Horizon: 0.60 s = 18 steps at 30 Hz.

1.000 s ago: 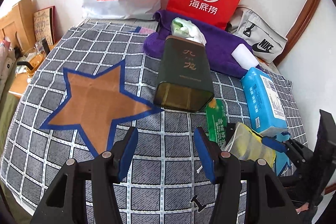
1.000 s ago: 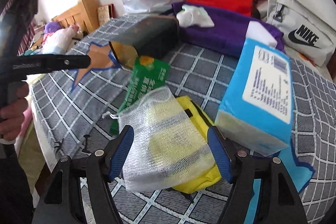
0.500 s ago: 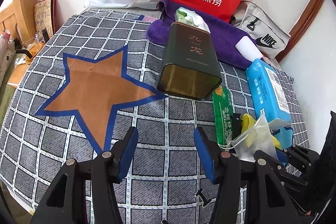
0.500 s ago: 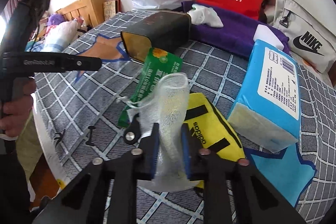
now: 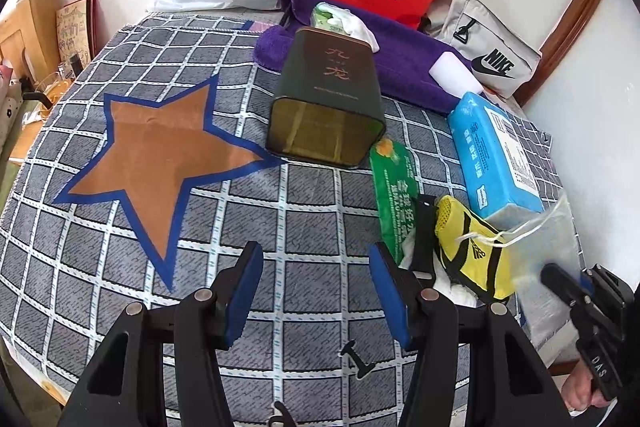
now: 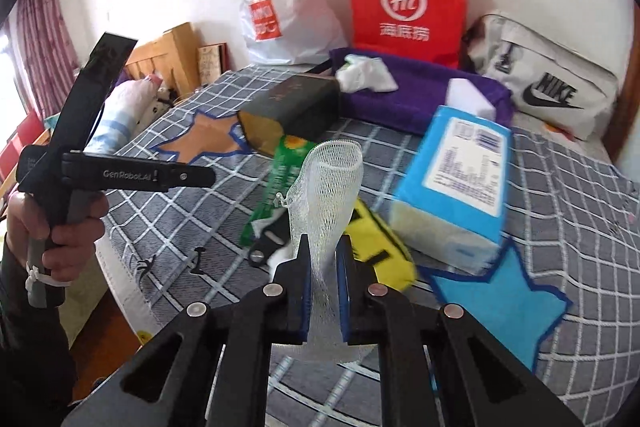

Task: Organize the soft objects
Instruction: 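Grasp the green fruit-snack packet with the left tool while the right tool holds the mesh bag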

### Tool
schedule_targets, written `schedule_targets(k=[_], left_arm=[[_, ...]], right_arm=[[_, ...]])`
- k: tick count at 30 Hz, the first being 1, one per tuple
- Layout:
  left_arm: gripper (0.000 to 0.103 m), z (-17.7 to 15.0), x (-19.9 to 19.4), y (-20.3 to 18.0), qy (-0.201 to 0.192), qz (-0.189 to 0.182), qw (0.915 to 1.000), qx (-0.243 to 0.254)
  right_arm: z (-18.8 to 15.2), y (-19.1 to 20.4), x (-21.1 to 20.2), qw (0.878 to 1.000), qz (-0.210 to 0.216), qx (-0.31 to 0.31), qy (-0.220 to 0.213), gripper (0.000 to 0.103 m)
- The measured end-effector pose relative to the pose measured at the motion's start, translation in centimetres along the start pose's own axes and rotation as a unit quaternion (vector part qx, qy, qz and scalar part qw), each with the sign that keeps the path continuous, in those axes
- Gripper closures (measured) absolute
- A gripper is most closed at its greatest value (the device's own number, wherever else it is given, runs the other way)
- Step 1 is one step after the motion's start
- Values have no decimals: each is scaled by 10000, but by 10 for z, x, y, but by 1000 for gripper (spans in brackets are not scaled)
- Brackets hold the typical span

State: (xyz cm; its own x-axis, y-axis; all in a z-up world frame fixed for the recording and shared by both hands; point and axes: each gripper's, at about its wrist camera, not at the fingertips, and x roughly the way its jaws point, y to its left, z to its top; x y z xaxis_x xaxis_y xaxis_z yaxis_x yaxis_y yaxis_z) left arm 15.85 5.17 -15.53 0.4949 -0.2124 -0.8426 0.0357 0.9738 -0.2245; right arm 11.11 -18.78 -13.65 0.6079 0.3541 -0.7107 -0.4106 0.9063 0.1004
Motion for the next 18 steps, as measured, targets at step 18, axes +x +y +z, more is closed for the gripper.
schedule_targets(k=[18], left_arm=[[54, 19, 57, -48, 258, -398, 9989, 43]], right_arm=[[-74, -85, -10, 9905, -596, 1229, 188, 92]])
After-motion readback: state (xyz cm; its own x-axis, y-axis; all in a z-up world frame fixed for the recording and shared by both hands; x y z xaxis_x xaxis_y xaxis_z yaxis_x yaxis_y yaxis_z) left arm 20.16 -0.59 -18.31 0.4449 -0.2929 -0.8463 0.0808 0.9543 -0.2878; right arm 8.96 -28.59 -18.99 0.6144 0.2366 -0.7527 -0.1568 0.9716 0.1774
